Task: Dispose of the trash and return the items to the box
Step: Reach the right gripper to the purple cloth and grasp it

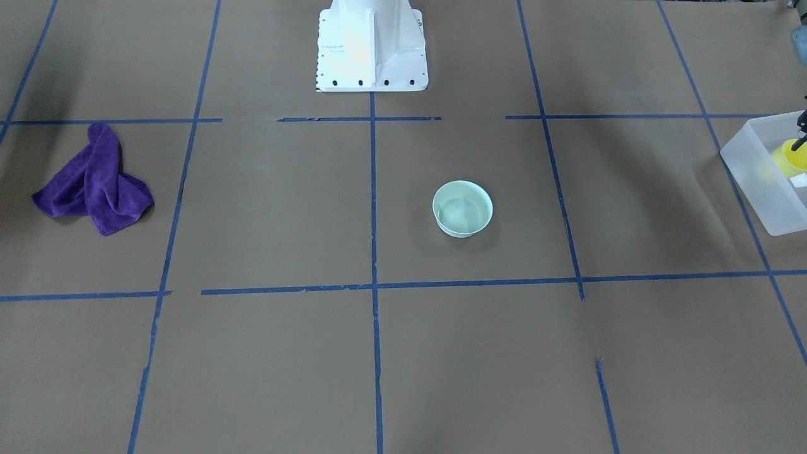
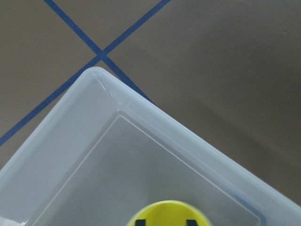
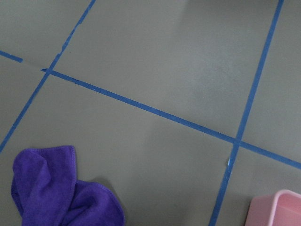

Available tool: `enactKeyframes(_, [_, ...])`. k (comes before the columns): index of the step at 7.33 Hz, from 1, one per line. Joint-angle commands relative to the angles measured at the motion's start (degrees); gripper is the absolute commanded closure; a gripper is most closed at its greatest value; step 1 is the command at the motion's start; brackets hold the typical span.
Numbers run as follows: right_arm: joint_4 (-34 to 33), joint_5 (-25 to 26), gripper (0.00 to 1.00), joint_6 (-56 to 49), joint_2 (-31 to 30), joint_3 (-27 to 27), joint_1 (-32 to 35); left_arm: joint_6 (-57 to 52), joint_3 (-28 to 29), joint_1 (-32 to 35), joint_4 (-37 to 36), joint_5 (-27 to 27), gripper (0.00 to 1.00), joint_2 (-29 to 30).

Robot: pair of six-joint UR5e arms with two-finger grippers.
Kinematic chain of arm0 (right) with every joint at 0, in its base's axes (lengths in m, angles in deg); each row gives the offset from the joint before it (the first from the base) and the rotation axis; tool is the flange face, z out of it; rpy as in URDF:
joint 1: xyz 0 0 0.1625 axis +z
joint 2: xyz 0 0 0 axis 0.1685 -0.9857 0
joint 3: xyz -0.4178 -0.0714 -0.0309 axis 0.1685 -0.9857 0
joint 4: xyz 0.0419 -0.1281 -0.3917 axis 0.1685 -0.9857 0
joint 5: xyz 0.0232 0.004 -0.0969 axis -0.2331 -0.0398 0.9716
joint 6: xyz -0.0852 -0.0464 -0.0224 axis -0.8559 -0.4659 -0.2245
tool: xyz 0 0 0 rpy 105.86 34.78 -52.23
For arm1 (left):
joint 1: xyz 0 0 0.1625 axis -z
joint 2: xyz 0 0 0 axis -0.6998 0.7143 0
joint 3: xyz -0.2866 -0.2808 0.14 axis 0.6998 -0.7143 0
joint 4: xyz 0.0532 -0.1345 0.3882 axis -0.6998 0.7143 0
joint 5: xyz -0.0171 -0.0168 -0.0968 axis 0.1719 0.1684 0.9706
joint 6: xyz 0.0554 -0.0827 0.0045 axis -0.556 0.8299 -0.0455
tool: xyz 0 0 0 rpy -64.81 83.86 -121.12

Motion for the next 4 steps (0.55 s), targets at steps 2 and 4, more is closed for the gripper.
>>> enactKeyframes(2, [4.86,1.22,0.01,12.05,-0.51,0.46,-9.48,0.53,-8.20,0.09,-16.66,-0.43,0.00,8.62])
enactKeyframes(4, [14.67,9.87,0.01,29.97,-2.69,0.90,-20.54,0.70,-8.46,0.09,-18.15,-0.43,0.00,11.09])
